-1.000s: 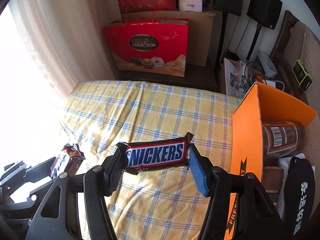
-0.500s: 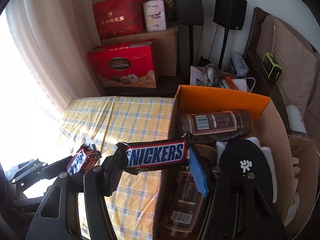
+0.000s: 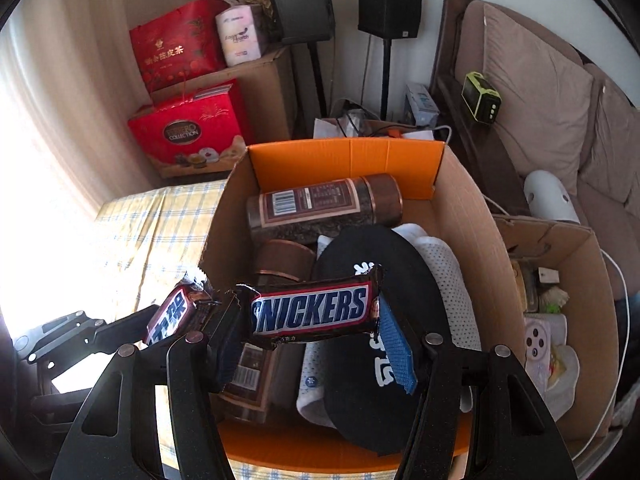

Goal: Organize objects
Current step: 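Lower both chocolate bars into the box and open both tools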

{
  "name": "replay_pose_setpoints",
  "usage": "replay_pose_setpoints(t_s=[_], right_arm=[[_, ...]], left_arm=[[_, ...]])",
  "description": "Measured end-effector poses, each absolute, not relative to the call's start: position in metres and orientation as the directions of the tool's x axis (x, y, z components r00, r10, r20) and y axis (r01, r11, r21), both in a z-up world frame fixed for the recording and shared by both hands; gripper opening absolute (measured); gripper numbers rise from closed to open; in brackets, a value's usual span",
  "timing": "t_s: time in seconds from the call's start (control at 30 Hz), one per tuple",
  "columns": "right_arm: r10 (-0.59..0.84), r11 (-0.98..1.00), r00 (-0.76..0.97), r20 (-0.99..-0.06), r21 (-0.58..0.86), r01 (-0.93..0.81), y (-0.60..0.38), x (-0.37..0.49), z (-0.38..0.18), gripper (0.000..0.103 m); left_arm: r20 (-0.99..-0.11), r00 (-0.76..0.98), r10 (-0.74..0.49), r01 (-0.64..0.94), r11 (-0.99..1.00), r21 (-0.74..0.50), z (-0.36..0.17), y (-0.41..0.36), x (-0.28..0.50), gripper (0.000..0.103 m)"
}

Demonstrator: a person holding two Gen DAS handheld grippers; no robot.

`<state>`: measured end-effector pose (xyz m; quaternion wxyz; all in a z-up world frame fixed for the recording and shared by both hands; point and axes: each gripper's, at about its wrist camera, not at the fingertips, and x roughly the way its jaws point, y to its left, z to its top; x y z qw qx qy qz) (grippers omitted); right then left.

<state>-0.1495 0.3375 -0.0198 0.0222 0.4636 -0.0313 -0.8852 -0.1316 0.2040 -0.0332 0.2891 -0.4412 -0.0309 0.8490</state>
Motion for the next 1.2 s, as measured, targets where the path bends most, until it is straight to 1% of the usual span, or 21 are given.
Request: replay_pose_setpoints(t_s=[0.2,0.3,0.47,0.67,0.73,0.8,0.87,0.9,0.97,1.03,1.2], right_arm=[[-0.080,-0.994,-0.550,-0.831,0.109,-0.021,0.353,-0.146,-0.033,0.064],[-0.112,-0.990,-0.543,-0.832,0.143,-0.014,0.357,-0.144,-0.038,0.066],[-0.123,-0.988,-0.559,-0.820,0.156,-0.011,0.359,-0.140,-0.036,0.070],[-0.133,-0.983,-0.590,-0.796,0.182,-0.025,0.362,-0.136,-0.026,0.071],[-0.132,-0.982,-0.597,-0.791,0.187,-0.031,0.362,-0.134,-0.024,0.072],[-0.136,-0.980,-0.609,-0.781,0.195,-0.032,0.361,-0.131,-0.021,0.074],[-0.129,-0.981,-0.622,-0.772,0.190,-0.032,0.359,-0.127,-0.018,0.078],[-0.122,-0.983,-0.629,-0.768,0.183,-0.032,0.357,-0.125,-0.017,0.079],[-0.107,-0.986,-0.645,-0.757,0.166,-0.032,0.352,-0.120,-0.014,0.080],[-0.087,-0.988,-0.660,-0.746,0.149,-0.039,0.348,-0.115,-0.012,0.080],[-0.076,-0.988,-0.688,-0.721,0.147,-0.045,0.341,-0.104,-0.009,0.080]], left_arm=[[-0.751,-0.434,0.498,-0.478,-0.833,-0.277,-0.045,0.228,-0.131,0.027],[-0.768,-0.428,0.476,-0.476,-0.842,-0.256,-0.052,0.235,-0.135,0.027],[-0.771,-0.425,0.474,-0.471,-0.844,-0.259,-0.054,0.235,-0.134,0.032],[-0.756,-0.439,0.486,-0.470,-0.841,-0.268,-0.043,0.223,-0.131,0.045],[-0.748,-0.453,0.485,-0.467,-0.844,-0.264,-0.038,0.217,-0.129,0.054],[-0.740,-0.471,0.480,-0.466,-0.848,-0.253,-0.033,0.211,-0.127,0.058],[-0.735,-0.483,0.477,-0.468,-0.849,-0.244,-0.028,0.206,-0.124,0.065],[-0.729,-0.493,0.475,-0.467,-0.851,-0.239,-0.026,0.202,-0.122,0.070],[-0.717,-0.514,0.470,-0.460,-0.857,-0.232,-0.021,0.194,-0.118,0.074],[-0.709,-0.529,0.465,-0.450,-0.863,-0.230,-0.016,0.185,-0.115,0.083],[-0.694,-0.556,0.458,-0.419,-0.875,-0.242,-0.007,0.161,-0.109,0.085]])
